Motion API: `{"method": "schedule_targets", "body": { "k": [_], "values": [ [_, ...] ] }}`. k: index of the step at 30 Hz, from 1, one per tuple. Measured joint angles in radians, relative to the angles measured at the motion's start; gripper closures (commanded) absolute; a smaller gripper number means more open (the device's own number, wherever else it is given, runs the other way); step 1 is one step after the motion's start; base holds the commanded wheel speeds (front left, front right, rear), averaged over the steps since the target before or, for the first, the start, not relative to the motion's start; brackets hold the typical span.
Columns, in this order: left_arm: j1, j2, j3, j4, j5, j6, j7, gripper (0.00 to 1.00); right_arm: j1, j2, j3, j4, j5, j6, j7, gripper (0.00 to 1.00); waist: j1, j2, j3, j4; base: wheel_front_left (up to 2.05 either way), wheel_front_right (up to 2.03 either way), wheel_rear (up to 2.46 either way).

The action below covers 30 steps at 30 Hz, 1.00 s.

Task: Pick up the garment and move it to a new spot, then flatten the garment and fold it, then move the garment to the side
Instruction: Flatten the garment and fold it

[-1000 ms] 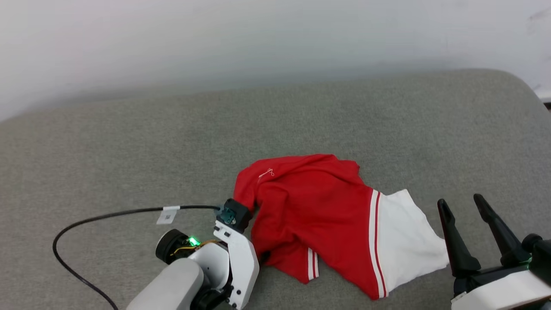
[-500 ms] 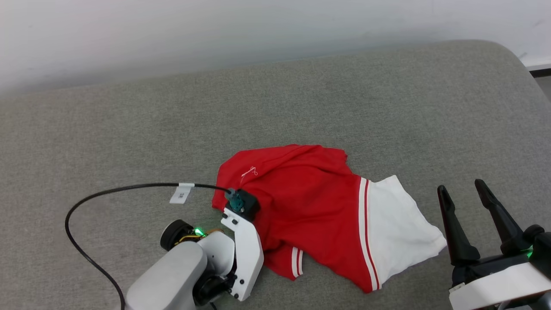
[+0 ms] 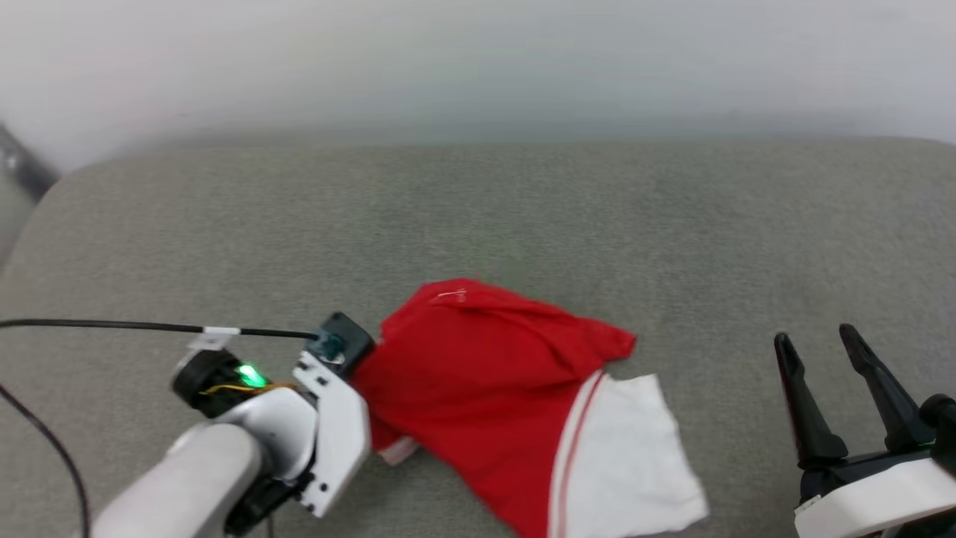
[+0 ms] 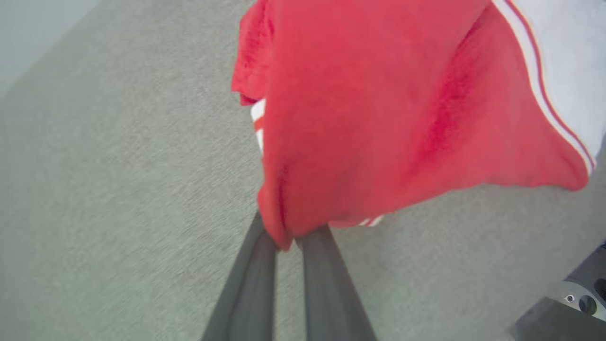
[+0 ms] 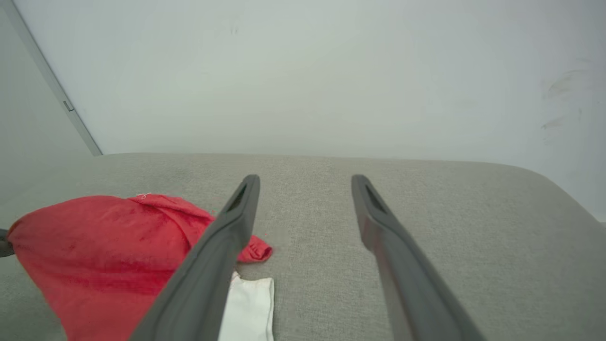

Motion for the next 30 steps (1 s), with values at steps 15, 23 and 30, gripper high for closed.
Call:
{"method": "schedule_targets", "body": {
  "k": [15,23,30],
  "values": [
    [0.308,0.023,0.182,-0.007,-0.195,0.227,-0.147,0.00,-0.004,-0.001,0.011,-0.010,0.014,0.000,0.007,0.00,0.0000,0.0000,-0.008,0.044,0.00,0.00,0.00],
    [0.367,-0.031,0.268,-0.076,-0.179,0.301,-0.384,0.00,-0.005,-0.004,0.009,-0.001,0.019,0.000,0.016,0.00,-0.0001,0.0000,-0.044,0.039,0.00,0.00,0.00],
    [0.382,-0.031,0.328,-0.168,-0.129,0.375,-0.505,0.00,0.007,-0.004,0.005,-0.001,0.020,0.000,0.031,0.00,-0.0001,0.0000,-0.095,0.047,0.00,0.00,0.00]
  ]
}}
